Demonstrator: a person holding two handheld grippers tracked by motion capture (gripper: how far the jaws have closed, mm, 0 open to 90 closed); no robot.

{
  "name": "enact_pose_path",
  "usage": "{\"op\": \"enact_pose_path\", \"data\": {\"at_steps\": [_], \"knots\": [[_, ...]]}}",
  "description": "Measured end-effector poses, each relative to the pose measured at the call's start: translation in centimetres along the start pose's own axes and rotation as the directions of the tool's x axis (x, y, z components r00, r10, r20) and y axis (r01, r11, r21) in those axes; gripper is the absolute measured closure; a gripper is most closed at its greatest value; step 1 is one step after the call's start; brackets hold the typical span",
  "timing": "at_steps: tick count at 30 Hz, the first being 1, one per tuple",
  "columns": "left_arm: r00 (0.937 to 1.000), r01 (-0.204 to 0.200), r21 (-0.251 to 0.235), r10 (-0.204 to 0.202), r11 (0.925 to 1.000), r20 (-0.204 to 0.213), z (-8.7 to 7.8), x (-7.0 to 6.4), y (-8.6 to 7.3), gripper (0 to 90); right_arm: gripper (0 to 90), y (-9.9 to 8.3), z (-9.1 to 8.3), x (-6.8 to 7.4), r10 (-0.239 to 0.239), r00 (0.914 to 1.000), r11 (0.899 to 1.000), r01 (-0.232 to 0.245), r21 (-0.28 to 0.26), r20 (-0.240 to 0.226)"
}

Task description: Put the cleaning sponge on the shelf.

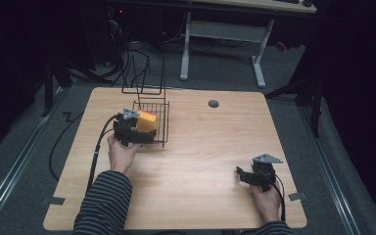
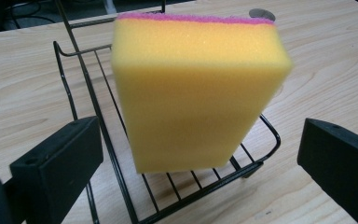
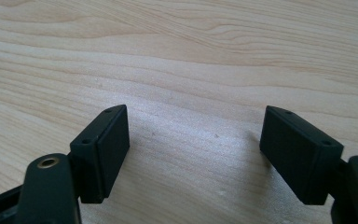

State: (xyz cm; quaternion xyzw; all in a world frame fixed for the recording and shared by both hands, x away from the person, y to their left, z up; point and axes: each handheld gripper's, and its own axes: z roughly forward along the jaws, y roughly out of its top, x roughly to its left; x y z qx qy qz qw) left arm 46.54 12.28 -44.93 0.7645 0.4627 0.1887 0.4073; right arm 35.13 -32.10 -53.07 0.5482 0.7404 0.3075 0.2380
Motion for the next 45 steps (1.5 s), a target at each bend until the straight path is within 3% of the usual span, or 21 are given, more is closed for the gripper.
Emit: {"op": "enact_pose_path", "data": {"at_steps": [12, 20, 45], "knots": [[0.9999, 0.011, -0.039, -0.011, 0.9992, 0.012, -2.5, 0.6, -0.7, 3.2, 24.3, 0.0, 0.0, 0.0, 0.0, 1.0, 1.0, 0.0, -0.001, 0.0], [0.9998, 0.014, -0.058, -0.015, 0.9982, -0.01, -4.1, 1.1, -1.5, 4.1, 24.3, 0.0, 0.0, 0.0, 0.0, 1.0, 1.0, 0.0, 0.0, 0.0], [0.9986, 0.05, -0.104, -0.052, 0.9933, -0.012, -7.5, 2.0, -3.4, 4.5, 24.3, 0.0, 0.0, 0.0, 0.0, 1.0, 1.0, 0.0, -0.001, 0.0]]}}
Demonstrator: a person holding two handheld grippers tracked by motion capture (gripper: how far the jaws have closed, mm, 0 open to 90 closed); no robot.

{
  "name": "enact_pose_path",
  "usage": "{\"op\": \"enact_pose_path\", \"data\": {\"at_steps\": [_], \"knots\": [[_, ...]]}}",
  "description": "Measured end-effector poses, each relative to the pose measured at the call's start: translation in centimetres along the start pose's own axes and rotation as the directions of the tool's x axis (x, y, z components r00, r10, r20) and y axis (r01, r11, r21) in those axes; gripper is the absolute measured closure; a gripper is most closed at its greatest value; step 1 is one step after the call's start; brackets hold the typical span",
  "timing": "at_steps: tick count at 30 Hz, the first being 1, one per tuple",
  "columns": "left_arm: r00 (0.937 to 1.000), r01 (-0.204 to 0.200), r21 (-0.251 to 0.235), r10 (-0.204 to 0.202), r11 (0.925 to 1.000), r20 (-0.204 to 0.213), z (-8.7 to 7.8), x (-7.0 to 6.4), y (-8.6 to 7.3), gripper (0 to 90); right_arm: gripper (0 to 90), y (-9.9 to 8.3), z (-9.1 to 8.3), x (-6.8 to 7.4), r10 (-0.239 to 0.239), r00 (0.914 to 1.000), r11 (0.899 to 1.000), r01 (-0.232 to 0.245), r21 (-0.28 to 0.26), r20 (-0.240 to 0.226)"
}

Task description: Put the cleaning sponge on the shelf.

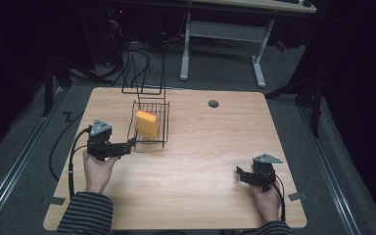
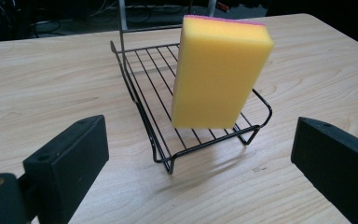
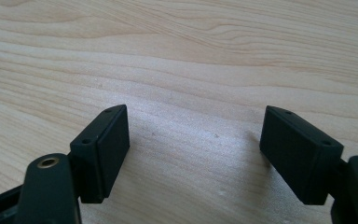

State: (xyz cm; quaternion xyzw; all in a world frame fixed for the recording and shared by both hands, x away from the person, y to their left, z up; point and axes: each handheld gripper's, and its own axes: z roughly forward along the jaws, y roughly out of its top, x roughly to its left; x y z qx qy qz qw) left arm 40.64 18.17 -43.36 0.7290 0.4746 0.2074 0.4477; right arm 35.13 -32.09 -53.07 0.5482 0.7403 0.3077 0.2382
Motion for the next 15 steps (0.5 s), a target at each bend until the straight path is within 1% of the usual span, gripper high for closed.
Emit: {"op": "enact_pose_path", "data": {"at_steps": [10, 15], "knots": [[0.9998, 0.014, -0.002, -0.015, 0.9999, -0.013, -1.1, 0.5, -0.8, 4.7, 24.3, 0.0, 0.0, 0.0, -0.001, 1.0, 1.0, 0.001, 0.0, 0.0], [0.9992, 0.034, -0.011, -0.034, 0.9994, -0.019, -1.5, 0.9, -1.4, 4.9, 24.4, 0.0, 0.0, 0.0, -0.001, 1.0, 1.0, 0.001, 0.0, 0.0]]}}
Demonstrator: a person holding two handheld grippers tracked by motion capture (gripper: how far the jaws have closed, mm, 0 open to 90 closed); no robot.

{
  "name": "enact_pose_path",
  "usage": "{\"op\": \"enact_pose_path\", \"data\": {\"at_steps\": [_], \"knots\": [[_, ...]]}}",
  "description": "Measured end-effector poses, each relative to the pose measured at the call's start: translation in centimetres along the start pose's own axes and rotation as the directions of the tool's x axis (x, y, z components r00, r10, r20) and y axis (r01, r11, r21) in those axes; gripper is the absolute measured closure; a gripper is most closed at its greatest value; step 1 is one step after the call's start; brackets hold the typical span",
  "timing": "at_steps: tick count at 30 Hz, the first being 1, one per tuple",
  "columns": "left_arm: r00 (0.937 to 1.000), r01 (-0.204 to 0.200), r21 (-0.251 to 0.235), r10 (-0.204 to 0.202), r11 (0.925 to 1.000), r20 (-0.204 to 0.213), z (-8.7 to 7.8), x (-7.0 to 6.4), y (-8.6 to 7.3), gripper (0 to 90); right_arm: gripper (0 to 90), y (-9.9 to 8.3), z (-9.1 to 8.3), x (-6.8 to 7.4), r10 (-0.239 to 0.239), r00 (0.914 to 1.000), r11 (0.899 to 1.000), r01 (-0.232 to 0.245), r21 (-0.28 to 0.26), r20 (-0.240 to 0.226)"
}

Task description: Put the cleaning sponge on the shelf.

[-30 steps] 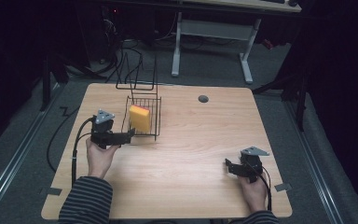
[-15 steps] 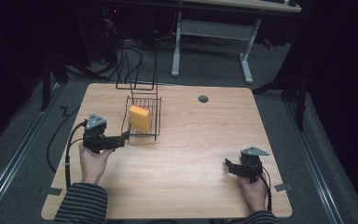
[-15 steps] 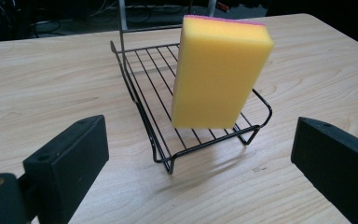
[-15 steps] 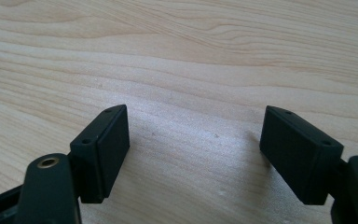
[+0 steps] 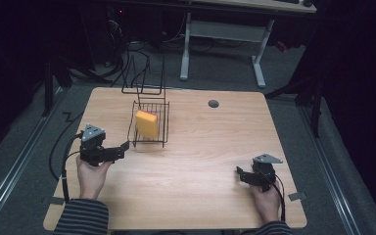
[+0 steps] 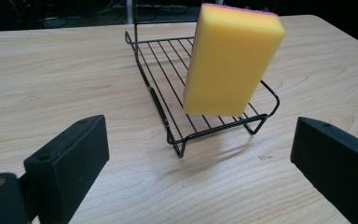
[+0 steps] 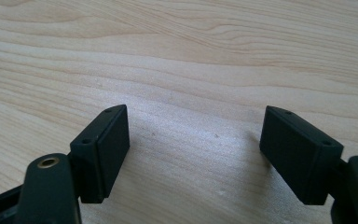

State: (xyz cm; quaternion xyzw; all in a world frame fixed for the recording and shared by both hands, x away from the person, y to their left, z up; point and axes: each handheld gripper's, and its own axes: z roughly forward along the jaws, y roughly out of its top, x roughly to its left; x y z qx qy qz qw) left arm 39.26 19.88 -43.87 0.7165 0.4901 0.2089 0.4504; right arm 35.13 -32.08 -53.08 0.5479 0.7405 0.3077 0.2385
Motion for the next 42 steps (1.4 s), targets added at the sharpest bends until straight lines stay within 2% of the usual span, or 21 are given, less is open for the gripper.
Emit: {"op": "enact_pose_path", "data": {"at_steps": [26, 36, 42], "knots": [[0.9978, 0.06, -0.001, -0.06, 0.9982, -0.027, -2.0, 1.6, -2.5, 6.0, 24.4, 0.0, 0.0, 0.0, 0.0, 1.0, 1.0, 0.0, 0.0, 0.001], [0.9974, 0.069, 0.022, -0.069, 0.9974, -0.02, -1.9, 1.8, -3.4, 7.1, 24.4, 0.0, 0.0, 0.0, 0.0, 1.0, 1.0, 0.0, 0.0, 0.0], [0.9968, 0.073, 0.033, -0.072, 0.9968, -0.035, -1.6, 1.8, -4.0, 7.1, 24.4, 0.0, 0.0, 0.0, 0.0, 1.0, 1.0, 0.0, 0.0, 0.0]]}}
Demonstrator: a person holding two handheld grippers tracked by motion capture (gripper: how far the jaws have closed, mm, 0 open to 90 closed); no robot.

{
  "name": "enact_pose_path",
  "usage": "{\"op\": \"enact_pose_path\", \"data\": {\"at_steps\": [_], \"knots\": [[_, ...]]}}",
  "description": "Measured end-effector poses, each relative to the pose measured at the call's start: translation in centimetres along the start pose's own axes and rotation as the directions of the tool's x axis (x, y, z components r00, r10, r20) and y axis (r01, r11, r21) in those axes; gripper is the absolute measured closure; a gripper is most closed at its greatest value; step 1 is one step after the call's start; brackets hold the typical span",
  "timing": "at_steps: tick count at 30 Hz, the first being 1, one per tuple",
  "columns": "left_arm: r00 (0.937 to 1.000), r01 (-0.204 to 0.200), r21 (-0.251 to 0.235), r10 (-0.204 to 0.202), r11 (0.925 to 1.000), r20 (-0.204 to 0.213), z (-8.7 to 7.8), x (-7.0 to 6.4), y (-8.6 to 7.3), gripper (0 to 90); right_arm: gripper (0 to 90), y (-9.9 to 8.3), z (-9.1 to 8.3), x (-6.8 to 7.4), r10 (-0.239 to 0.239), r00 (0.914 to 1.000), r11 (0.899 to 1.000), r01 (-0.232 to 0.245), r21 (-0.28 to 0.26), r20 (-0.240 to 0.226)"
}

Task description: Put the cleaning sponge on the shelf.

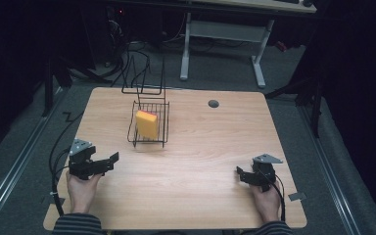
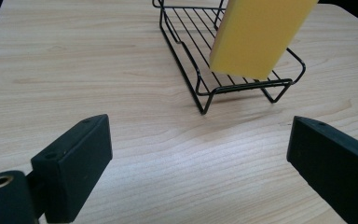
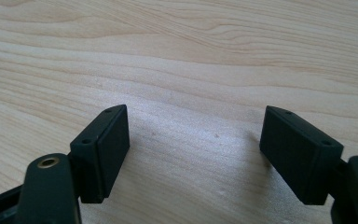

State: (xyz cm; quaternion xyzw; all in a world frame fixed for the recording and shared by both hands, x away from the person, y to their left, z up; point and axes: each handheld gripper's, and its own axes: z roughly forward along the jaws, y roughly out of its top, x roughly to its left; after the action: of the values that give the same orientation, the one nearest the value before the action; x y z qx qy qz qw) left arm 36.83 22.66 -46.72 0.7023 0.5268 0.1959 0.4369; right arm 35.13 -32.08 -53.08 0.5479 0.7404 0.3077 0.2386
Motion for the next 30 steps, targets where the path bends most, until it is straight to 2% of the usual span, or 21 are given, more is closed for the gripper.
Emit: {"op": "enact_pose_path", "data": {"at_steps": [14, 30], "knots": [[0.9996, 0.018, 0.053, -0.019, 0.9984, 0.023, 1.0, 0.0, -1.9, 8.4, 24.4, 0.0, 0.0, 0.0, 0.0, 1.0, 1.0, 0.0, 0.0, 0.0], [0.9998, 0.02, 0.088, -0.02, 0.9959, -0.011, 2.0, 0.3, -3.8, 8.4, 24.4, 0.0, 0.0, 0.0, 0.001, 1.0, 1.0, -0.001, 0.0, 0.001]]}}
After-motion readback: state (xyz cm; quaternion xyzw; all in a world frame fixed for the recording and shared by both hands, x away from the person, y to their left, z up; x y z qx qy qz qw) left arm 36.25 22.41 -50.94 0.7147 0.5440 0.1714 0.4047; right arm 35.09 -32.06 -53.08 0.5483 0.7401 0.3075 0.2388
